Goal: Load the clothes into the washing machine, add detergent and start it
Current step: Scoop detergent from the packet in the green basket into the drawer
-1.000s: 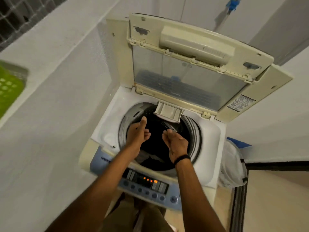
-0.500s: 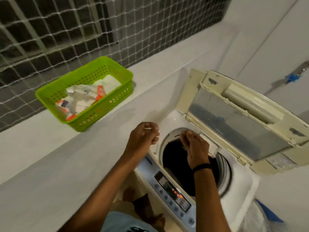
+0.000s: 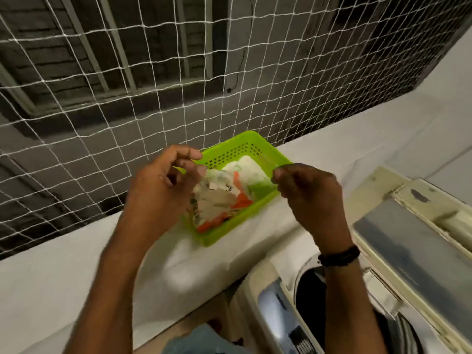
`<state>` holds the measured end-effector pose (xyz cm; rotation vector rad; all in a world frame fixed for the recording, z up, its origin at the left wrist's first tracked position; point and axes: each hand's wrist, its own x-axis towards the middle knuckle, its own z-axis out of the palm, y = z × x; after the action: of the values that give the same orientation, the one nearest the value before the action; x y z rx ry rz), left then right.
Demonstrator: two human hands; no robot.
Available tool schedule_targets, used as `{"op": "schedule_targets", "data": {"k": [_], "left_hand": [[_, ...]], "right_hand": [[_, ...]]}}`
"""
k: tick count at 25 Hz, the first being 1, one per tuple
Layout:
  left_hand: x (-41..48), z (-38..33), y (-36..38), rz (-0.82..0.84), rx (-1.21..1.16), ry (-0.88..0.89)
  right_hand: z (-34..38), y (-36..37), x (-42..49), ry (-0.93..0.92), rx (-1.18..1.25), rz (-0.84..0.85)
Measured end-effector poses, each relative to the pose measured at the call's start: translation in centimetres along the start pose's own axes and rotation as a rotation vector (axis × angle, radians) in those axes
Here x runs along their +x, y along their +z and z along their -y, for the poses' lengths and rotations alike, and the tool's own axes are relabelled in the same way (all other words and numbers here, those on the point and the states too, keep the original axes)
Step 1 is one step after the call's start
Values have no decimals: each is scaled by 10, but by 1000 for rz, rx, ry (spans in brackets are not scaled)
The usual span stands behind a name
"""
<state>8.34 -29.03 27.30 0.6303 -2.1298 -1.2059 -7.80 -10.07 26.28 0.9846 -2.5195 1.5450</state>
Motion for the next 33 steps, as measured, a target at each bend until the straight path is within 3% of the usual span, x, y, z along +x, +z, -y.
{"op": "schedule_targets", "data": {"k": [3,6,9,12,15,20,25,33], "left_hand": [[24,31,-11,102,326,73],[32,39,-3,247,290,97],[41,43,8,312,232,106],[56,42,17,221,225,164],[65,37,26,160,226,190],[72,23,43,132,262,260],[77,19,48,92,280,264],[93,37,41,237,285,213]], "right_hand": [[19,28,9,-161,-372,103],[14,60,13,-204,-810,252],[11,76,15,-173,-1012,319],[18,80,15,-251,-985,259],[27,87,15,-252,-940,319],[22,67,24,18,-1055,410],[4,57,54,107,-966,514],[9,75,58,-183,-735,643]]}}
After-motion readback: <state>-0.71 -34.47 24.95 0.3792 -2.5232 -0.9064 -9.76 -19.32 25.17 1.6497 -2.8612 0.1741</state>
